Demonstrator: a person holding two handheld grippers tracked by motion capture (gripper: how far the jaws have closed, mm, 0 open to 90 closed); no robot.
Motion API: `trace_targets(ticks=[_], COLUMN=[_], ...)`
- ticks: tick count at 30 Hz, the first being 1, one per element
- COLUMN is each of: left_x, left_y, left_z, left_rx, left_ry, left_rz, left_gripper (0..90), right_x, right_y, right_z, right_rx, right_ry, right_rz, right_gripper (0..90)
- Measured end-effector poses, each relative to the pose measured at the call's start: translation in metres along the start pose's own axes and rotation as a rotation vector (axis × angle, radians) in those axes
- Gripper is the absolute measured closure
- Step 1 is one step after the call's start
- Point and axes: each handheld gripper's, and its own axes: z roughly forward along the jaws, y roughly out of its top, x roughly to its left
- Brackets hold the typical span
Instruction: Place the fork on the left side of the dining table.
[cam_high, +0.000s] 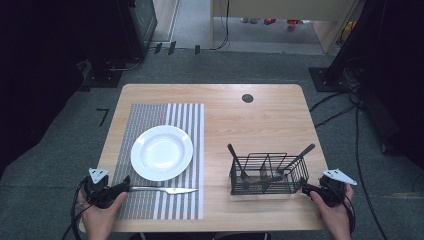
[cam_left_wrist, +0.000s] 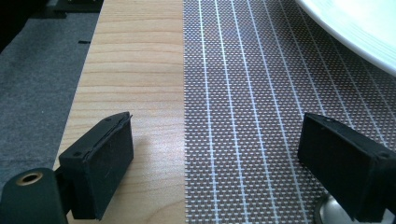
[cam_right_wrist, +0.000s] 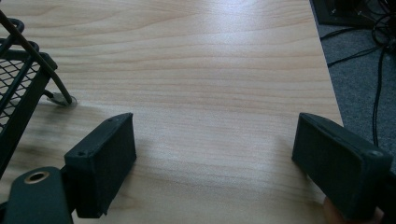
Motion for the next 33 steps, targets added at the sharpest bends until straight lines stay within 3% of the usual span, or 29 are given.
trace_targets(ticks=[2,12,14,15,17,20,28,30,33], left_x=[0.000,0.001,0.000,0.000,0.001,-0.002,-0.034,-0.044,-0.057], left_y=[0.001,0.001,0.002,0.002,0.008,0.013,0.034,0.041,0.048], left_z=[0.001,0.000,-0.002,-0.002,-0.011,-0.019,-0.042,-0.047,-0.051], left_rx=[-0.001,0.001,0.014,0.014,-0.030,-0.063,-0.135,-0.147,-0.167], left_ry=[0.012,0.007,0.049,0.049,0.025,0.002,-0.127,-0.176,-0.211], left_rz=[-0.014,-0.006,-0.018,-0.018,-0.050,-0.062,-0.040,-0.026,-0.016], left_gripper=[10.5,10.4,10.4,10.4,10.4,10.4,10.6,13.7,13.6], right_x=[0.000,0.000,0.000,0.000,0.000,0.000,0.000,0.000,0.000], right_y=[0.000,0.000,0.000,0.000,0.000,0.000,0.000,0.000,0.000], right_z=[0.000,0.000,0.000,0.000,0.000,0.000,0.000,0.000,0.000], right_rx=[0.000,0.000,0.000,0.000,0.000,0.000,0.000,0.000,0.000], right_ry=[0.000,0.000,0.000,0.000,0.001,0.001,0.001,0.000,0.001], right_rz=[0.000,0.000,0.000,0.000,0.000,0.000,0.000,0.000,0.000], right_gripper=[13.2,13.1,13.0,13.0,13.0,13.1,13.0,13.0,13.0])
